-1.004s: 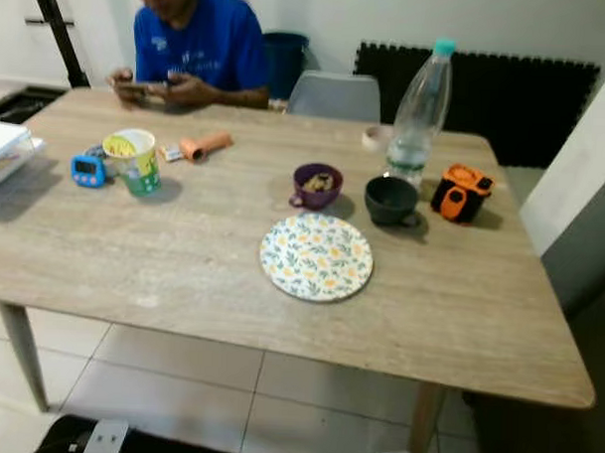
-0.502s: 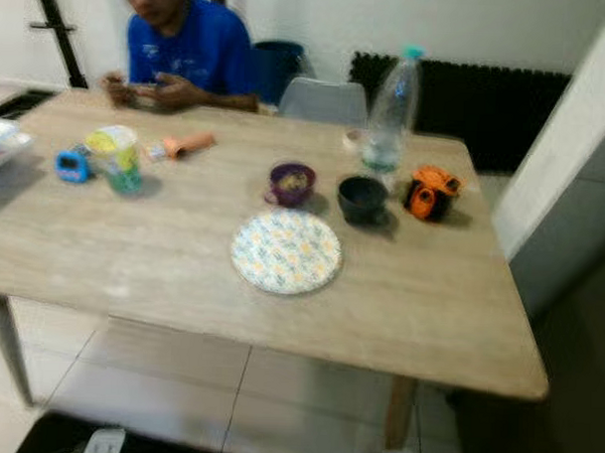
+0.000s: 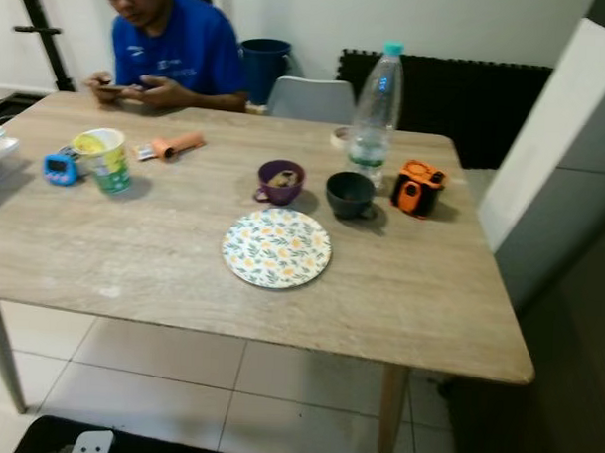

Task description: Restocking fridge

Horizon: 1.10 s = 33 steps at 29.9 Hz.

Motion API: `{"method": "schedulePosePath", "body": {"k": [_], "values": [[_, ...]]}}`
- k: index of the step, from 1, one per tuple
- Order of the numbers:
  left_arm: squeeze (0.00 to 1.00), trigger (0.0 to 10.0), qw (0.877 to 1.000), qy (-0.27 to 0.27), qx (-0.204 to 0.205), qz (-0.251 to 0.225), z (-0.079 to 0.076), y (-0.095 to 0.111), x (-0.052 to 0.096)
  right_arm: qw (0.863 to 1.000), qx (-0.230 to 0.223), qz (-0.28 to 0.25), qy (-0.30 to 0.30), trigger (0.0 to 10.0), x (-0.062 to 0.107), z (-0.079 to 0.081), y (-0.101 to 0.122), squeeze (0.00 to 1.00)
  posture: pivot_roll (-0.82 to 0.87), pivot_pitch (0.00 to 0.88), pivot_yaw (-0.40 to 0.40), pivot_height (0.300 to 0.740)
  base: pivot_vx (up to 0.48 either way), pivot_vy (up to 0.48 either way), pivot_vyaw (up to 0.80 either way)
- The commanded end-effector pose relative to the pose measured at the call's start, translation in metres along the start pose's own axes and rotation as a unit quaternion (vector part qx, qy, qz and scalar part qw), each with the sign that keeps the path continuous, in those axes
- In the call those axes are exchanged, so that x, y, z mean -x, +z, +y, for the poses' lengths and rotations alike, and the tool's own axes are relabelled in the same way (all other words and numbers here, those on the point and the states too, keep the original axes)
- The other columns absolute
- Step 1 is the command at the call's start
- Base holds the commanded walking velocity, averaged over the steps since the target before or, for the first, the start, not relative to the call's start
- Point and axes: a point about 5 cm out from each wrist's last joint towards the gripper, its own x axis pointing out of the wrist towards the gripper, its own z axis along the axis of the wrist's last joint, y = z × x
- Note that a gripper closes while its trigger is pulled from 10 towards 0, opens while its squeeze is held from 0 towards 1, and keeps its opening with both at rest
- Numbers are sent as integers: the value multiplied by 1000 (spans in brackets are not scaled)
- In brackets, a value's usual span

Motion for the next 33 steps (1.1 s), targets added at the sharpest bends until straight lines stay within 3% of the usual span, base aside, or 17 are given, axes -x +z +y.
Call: {"method": "schedulePosePath", "body": {"k": [1, 15, 24, 28, 33], "values": [[0, 10000, 1000, 5, -2, 0, 2, 0, 1, 1000, -2, 16, 10, 10000, 0, 5, -8, 0, -45, 73, 14, 740, 0, 0, -788], [0, 10000, 1000, 14, 5, 2, 4, -4, 2, 1000, -5, 14, 10, 10000, 1, 5, -9, 0, -45, 76, 14, 740, 0, 0, -784], [0, 10000, 1000, 6, 4, 7, 2, -5, 1, 1000, -5, 9, 4, 10000, 1, 3, -7, 0, -45, 76, 14, 740, 0, 0, 0], [0, 10000, 1000, -5, -6, 20, 0, -10, 2, 1000, -4, 9, 3, 10000, 1, 2, -7, 0, -45, 76, 14, 740, 0, -430, 0], [0, 10000, 1000, 9, 11, 16, 2, -11, 2, 1000, -5, 8, 4, 10000, 1, 3, -7, 0, -44, 79, 12, 740, 0, -371, 0]]}}
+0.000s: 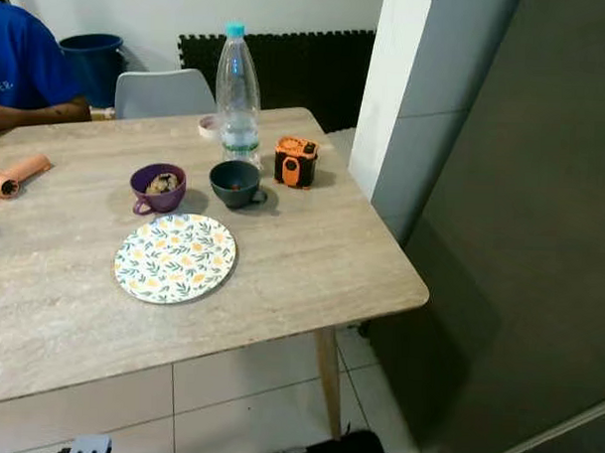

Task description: Restocking fridge

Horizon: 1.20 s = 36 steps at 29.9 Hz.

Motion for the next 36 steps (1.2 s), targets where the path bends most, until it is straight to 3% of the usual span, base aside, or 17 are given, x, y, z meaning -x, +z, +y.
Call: {"method": "schedulePosePath", "body": {"k": [1, 9, 12, 15, 19, 20, 23, 25, 26, 28, 29, 30, 32, 33, 35, 36], "values": [[0, 10000, 1000, 6, 7, 10, 0, -6, 1, 1000, -1, -1, -1, 10000, 0, -1, 0, 0, -44, 79, 12, 740, 0, 0, 0], [0, 10000, 1000, 23, 8, 11, 6, -7, 2, 1000, -1, -1, -1, 10000, 0, -1, 0, 0, -44, 79, 12, 740, 0, 0, 0], [0, 10000, 998, 48, 32, 0, 17, -5, 5, 1000, -1, -1, -1, 10000, 1, -1, -1, 0, -45, 79, 14, 740, 0, 0, 0], [0, 10000, 993, 99, 64, -14, 37, -4, 11, 1000, -1, -1, -2, 10000, 1, -3, -1, 0, -45, 79, 14, 740, 0, 0, 0], [0, 10000, 965, 201, 159, -54, 78, 0, 26, 1000, 0, -1, -2, 10000, 1, -3, -1, 0, -43, 80, 13, 740, 0, 0, 0], [0, 10000, 945, 244, 204, -80, 99, 4, 36, 1000, 0, -1, -2, 10000, 1, -4, -1, 0, -41, 82, 12, 740, 0, 0, 0], [0, 10000, 935, 262, 220, -89, 107, 5, 40, 1000, 1, -1, -2, 10000, 1, -4, -1, 0, -41, 82, 12, 740, 0, 0, 0], [0, 10000, 896, 318, 283, -126, 132, 10, 55, 1000, 2, -1, -1, 10000, 1, -4, 0, 0, -38, 84, 10, 740, 0, 0, 0], [0, 10000, 896, 318, 283, -126, 132, 10, 55, 1000, 2, -1, -1, 10000, 1, -4, 0, 0, -38, 84, 10, 740, 0, 0, 0], [0, 10000, 828, 391, 358, -181, 167, 18, 80, 1000, 3, -2, 0, 10000, 1, -4, 0, 0, -38, 86, 9, 740, 0, 0, 0], [0, 10000, 801, 418, 380, -199, 180, 21, 91, 1000, 3, -2, 0, 10000, 1, -4, 1, 0, -38, 86, 9, 740, 0, 0, 0], [0, 10000, 801, 418, 380, -199, 180, 21, 91, 1000, 3, -2, 0, 10000, 1, -4, 1, 0, -38, 86, 9, 740, 0, 0, 0], [0, 10000, 728, 467, 432, -255, 211, 35, 120, 1000, 5, -2, 0, 10000, 1, -4, 1, 0, -37, 87, 8, 740, 0, 0, 0], [0, 10000, 728, 467, 432, -255, 211, 35, 120, 1000, 5, -2, 0, 10000, 1, -4, 1, 0, -37, 87, 8, 740, 0, 0, 0], [0, 10000, 673, 494, 447, -320, 237, 60, 151, 1000, 6, -3, 0, 10000, 1, -5, 1, 0, -37, 87, 8, 740, 0, 0, 0], [0, 10000, 673, 494, 447, -320, 237, 60, 151, 1000, 6, -3, 0, 10000, 1, -5, 1, 0, -37, 87, 8, 740, 0, 0, 0]]}}
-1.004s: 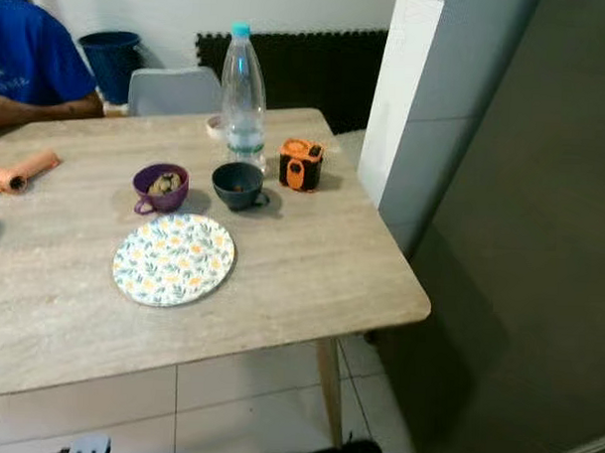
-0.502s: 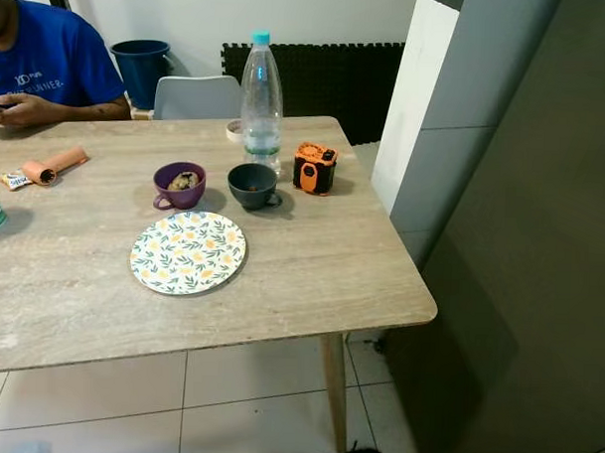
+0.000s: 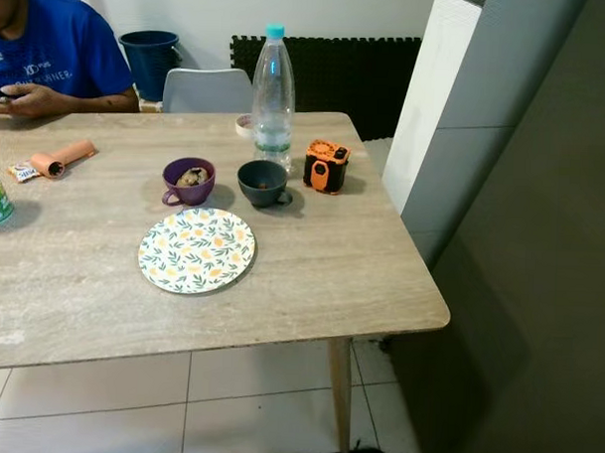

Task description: Restocking fridge

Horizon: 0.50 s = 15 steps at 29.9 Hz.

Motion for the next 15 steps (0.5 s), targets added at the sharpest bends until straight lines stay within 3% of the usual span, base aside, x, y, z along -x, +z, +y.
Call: {"method": "schedulePosePath", "body": {"k": [1, 2, 3, 4, 8, 9, 11, 13, 14, 15], "values": [[0, 10000, 997, 17, 40, -60, -2, 40, -9, 1000, 2, 0, 3, 10000, 0, 0, -1, 0, -37, 87, 8, 740, 0, 0, 0], [0, 10000, 994, 14, 57, -91, -8, 61, -11, 1000, 3, 0, 2, 10000, 0, 0, -1, 0, -43, 88, 9, 740, 0, 0, 0], [0, 10000, 994, 14, 57, -91, -8, 61, -11, 1000, 3, 0, 2, 10000, 0, 0, -1, 0, -43, 88, 9, 740, 0, 0, 0], [0, 10000, 992, 12, 68, -110, -11, 74, -12, 1000, 3, 0, 2, 10000, 0, 0, -1, 0, -43, 88, 9, 740, 0, 0, 0], [0, 10000, 968, -70, 96, -219, -58, 143, -4, 1000, 5, 2, 3, 10000, 1, 0, -3, 0, -43, 86, 7, 740, 0, 0, 0], [0, 10000, 968, -70, 96, -219, -58, 143, -4, 1000, 5, 2, 3, 10000, 1, 0, -3, 0, -43, 86, 7, 740, 0, 0, 0], [0, 10000, 954, -138, 102, -245, -86, 160, 6, 1000, 7, 2, 3, 10000, 1, 0, -4, 0, -41, 87, 7, 740, 0, 0, 0], [0, 10000, 926, -248, 111, -262, -129, 169, 24, 1000, 9, 3, 4, 10000, 1, 0, -4, 0, -41, 94, 7, 740, 0, 0, 0], [0, 10000, 926, -248, 111, -262, -129, 169, 24, 1000, 9, 3, 4, 10000, 1, 0, -4, 0, -41, 94, 7, 740, 0, 0, 0], [0, 10000, 908, -307, 114, -262, -151, 169, 35, 1000, 10, 3, 5, 10000, 1, 1, -4, 0, -41, 97, 7, 740, 0, 0, 0]]}}
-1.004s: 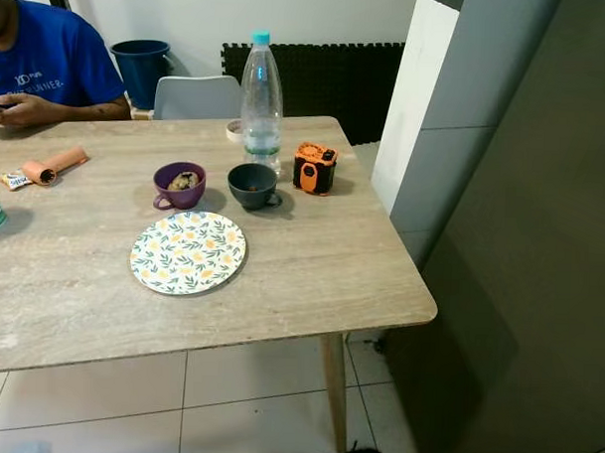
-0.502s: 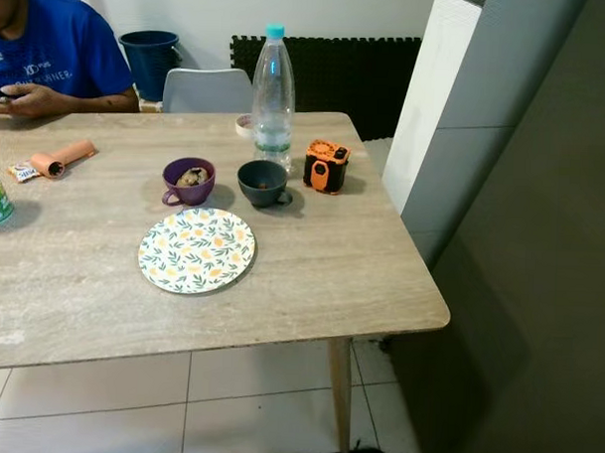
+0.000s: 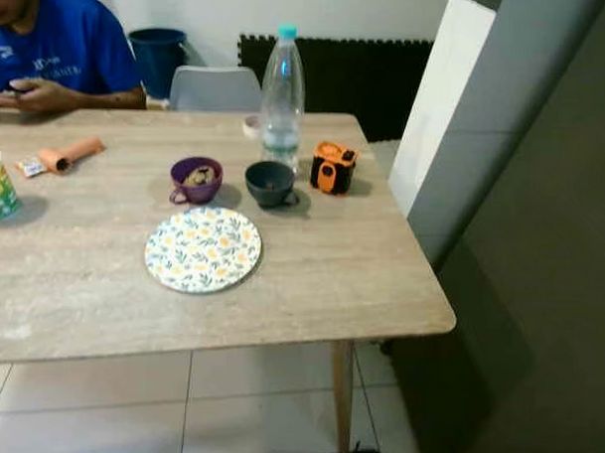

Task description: Restocking fridge

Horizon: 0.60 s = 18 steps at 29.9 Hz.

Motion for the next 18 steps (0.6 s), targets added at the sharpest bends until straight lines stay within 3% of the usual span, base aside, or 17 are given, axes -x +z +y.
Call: {"method": "schedulePosePath", "body": {"k": [1, 3, 4, 7, 8, 9, 10, 13, 16, 17, 18], "values": [[0, 10000, 998, -61, 0, 4, -18, -4, 1, 1000, 4, 7, 2, 10000, 1, 0, -5, 0, -41, 97, 7, 740, 0, 0, 0], [0, 10000, 989, -147, 27, 11, -53, -10, 4, 1000, 5, 7, 3, 10000, 1, 1, -6, 0, -44, 109, 9, 740, 0, 0, 0], [0, 10000, 989, -147, 27, 11, -53, -10, 4, 1000, 5, 7, 3, 10000, 1, 1, -6, 0, -44, 109, 9, 740, 0, 0, 0], [0, 10000, 951, -300, 65, 43, -121, -27, 23, 1000, 11, 11, 8, 10000, 2, 2, -10, 0, -46, 159, 12, 740, 0, 0, 0], [0, 10000, 951, -300, 65, 43, -121, -27, 23, 1000, 11, 11, 8, 10000, 2, 2, -10, 0, -46, 159, 12, 740, 0, 0, 0], [0, 10000, 930, -356, 67, 56, -144, -33, 33, 1000, 16, 16, 9, 10000, 3, 3, -15, 0, -54, 182, 18, 740, 0, 0, 0], [0, 10000, 930, -356, 67, 56, -144, -33, 33, 1000, 16, 16, 9, 10000, 3, 3, -15, 0, -54, 182, 18, 740, 0, 0, 0], [0, 10000, 853, -511, 60, 90, -204, -47, 69, 999, 21, 29, 11, 10000, 7, 2, -29, 0, -65, 254, 29, 740, 0, 0, 0], [0, 10000, 814, -570, 53, 100, -224, -48, 83, 999, 20, 32, 11, 10000, 9, 2, -35, 0, -68, 286, 34, 740, 0, 0, 0], [0, 10000, 814, -570, 53, 100, -224, -48, 83, 999, 20, 32, 11, 10000, 9, 2, -35, 0, -68, 286, 34, 740, 0, 0, 0], [0, 10000, 799, -591, 47, 103, -230, -47, 85, 999, 19, 32, 11, 10000, 10, 2, -37, 0, -74, 307, 36, 740, 0, 0, 0]]}}
